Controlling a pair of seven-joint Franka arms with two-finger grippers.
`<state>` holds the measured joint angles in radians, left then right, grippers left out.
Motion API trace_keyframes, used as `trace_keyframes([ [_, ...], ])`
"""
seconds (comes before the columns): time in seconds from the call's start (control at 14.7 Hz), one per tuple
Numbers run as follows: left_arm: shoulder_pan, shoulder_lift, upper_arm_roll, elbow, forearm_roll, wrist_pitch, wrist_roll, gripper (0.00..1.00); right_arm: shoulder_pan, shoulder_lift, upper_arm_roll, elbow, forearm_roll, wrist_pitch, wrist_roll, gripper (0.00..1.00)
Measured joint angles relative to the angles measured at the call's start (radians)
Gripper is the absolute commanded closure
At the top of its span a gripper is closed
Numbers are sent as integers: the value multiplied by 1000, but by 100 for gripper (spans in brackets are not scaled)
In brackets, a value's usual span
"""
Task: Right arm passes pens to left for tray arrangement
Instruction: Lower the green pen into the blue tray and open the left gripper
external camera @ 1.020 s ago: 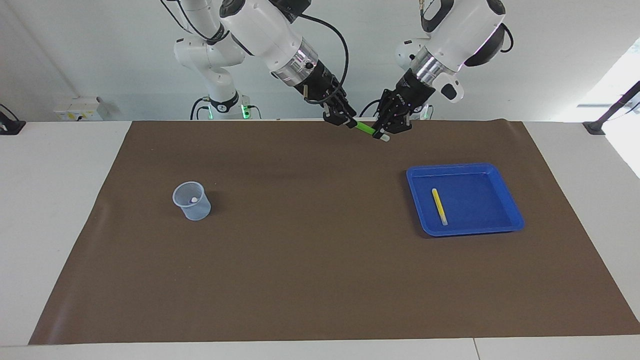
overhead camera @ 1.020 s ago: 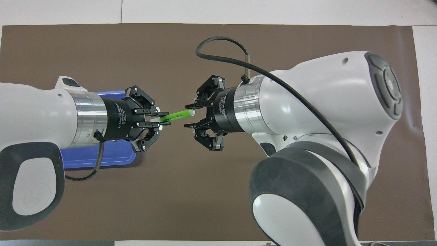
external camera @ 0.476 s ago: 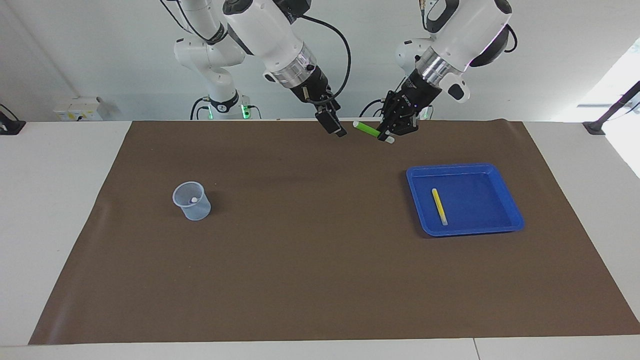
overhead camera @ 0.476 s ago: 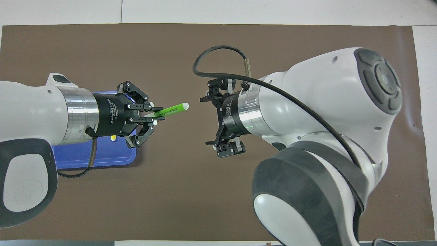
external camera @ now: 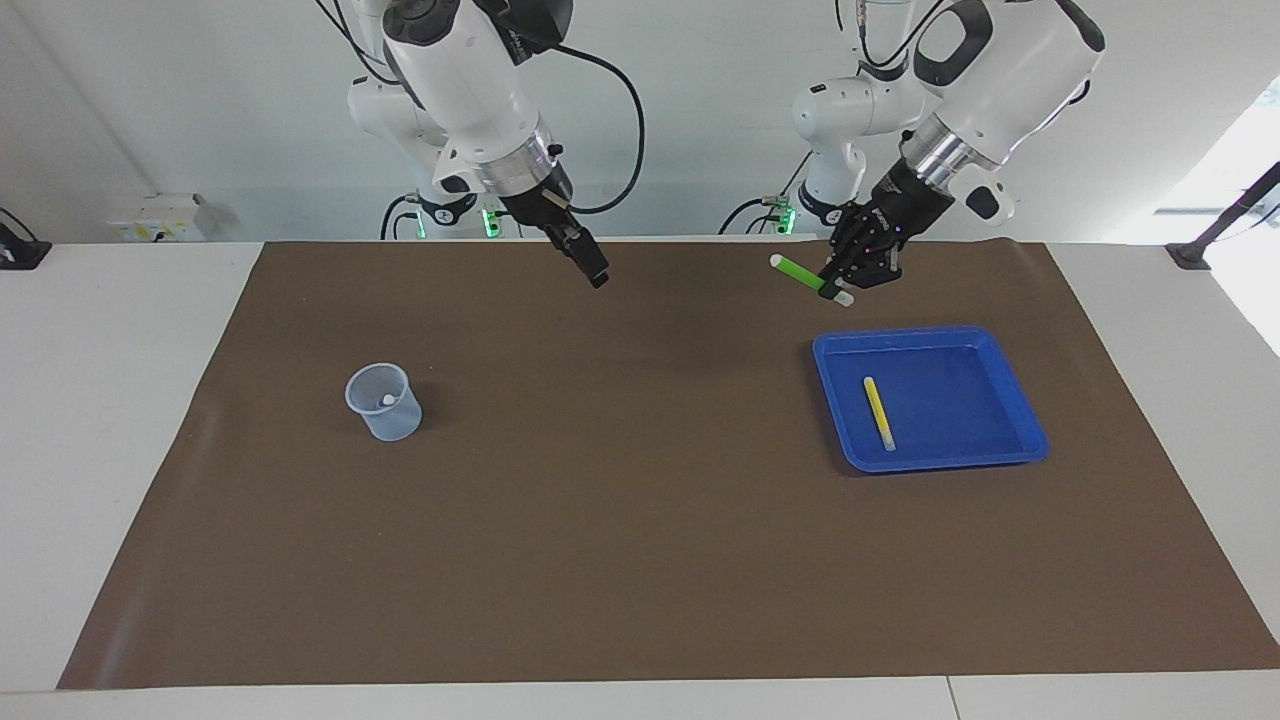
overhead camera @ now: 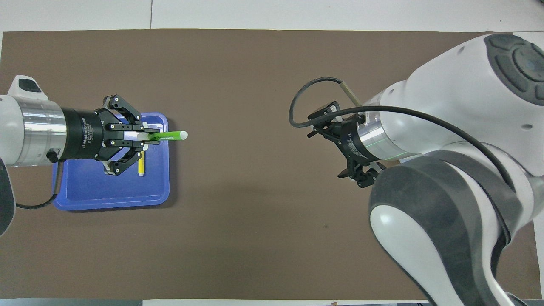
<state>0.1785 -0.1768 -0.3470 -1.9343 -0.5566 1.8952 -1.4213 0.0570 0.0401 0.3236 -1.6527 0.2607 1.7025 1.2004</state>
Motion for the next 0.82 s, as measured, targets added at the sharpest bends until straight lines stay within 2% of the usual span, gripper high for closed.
trace_keyframes([
  [0.2, 99, 0, 4, -24, 0, -53, 279, 100, -1, -45, -61, -106, -91, -5, -314, 0],
  [0.48, 170, 5, 6, -98, 48, -57, 675, 100, -5, -76, -156, -210, -244, 44, -697, 0],
  [0.61, 208, 24, 7, -122, 115, -55, 856, 100, -8, -76, -181, -252, -320, 106, -842, 0],
  [0.82, 224, 103, 7, -126, 244, -20, 1063, 100, -8, -62, -204, -315, -419, 219, -1015, 0],
])
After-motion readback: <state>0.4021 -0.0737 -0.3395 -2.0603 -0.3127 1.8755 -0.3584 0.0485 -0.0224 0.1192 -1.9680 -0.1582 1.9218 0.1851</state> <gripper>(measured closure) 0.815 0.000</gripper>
